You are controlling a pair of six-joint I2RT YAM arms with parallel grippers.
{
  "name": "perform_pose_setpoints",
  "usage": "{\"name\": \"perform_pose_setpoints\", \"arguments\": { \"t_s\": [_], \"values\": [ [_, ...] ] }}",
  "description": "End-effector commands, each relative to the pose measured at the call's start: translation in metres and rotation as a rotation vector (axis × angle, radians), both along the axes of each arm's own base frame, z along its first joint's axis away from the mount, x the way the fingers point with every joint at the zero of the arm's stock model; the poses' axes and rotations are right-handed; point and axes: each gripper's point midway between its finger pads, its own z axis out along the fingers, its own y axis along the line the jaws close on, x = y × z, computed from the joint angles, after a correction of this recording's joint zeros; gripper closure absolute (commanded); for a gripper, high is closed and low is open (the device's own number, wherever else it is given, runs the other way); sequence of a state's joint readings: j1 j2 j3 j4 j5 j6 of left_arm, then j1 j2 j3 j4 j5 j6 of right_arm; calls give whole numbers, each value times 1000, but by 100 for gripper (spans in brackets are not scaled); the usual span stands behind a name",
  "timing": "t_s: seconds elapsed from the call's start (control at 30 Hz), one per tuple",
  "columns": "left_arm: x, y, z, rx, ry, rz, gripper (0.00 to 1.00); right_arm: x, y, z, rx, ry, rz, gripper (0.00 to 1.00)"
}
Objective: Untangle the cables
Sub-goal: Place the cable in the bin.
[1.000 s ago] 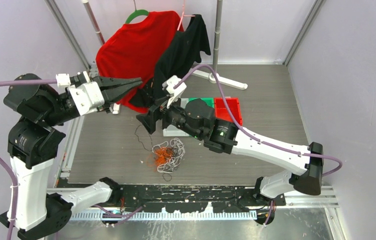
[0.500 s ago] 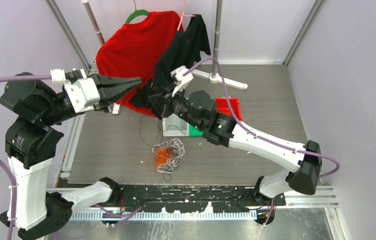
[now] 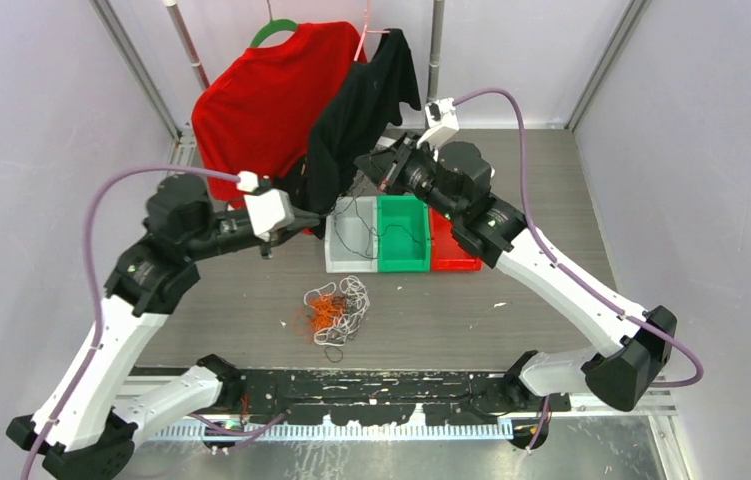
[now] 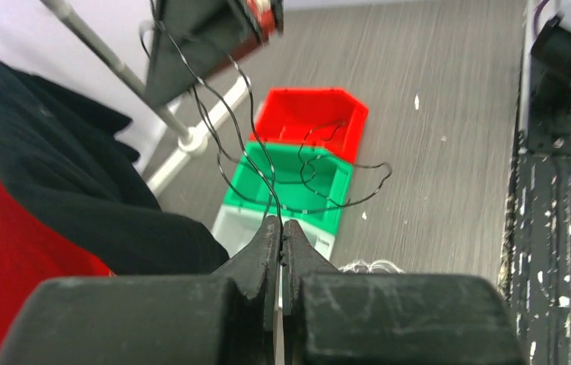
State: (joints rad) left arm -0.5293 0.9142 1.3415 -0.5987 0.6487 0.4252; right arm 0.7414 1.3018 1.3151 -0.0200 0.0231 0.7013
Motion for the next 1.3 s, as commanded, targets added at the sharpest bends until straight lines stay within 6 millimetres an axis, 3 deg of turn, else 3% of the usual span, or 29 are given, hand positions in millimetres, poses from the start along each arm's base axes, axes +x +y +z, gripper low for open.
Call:
{"name": "perform_pose_setpoints", "arguments": {
  "t_s": [0.0, 0.07, 0.23, 0.4, 0.6, 0.9, 1.1, 1.27],
  "values": [
    [24, -5, -15, 14, -122, 62, 100, -9, -8, 22, 152, 71, 42, 99],
    [36, -12, -38, 59, -113, 98, 100, -8, -4, 19, 168, 106, 58, 99],
    [61, -28, -63, 97, -56, 149, 100, 1, 8, 3, 179, 192, 67, 99],
    [85, -34, -93, 184, -65, 179, 100, 18, 15, -35, 149, 297, 15, 99],
    [118, -24, -143, 362, -71, 272, 100, 46, 21, -71, 27, 307, -54, 99],
    [156, -32, -159, 444, -159, 306, 100, 104, 29, -100, -24, 277, -138, 99],
    [176, -31, -175, 516, -149, 324, 100, 143, 32, -144, -84, 310, -210, 99],
    [179, -30, -198, 548, -68, 315, 100, 153, 7, -195, -216, 344, -298, 99]
  ]
}}
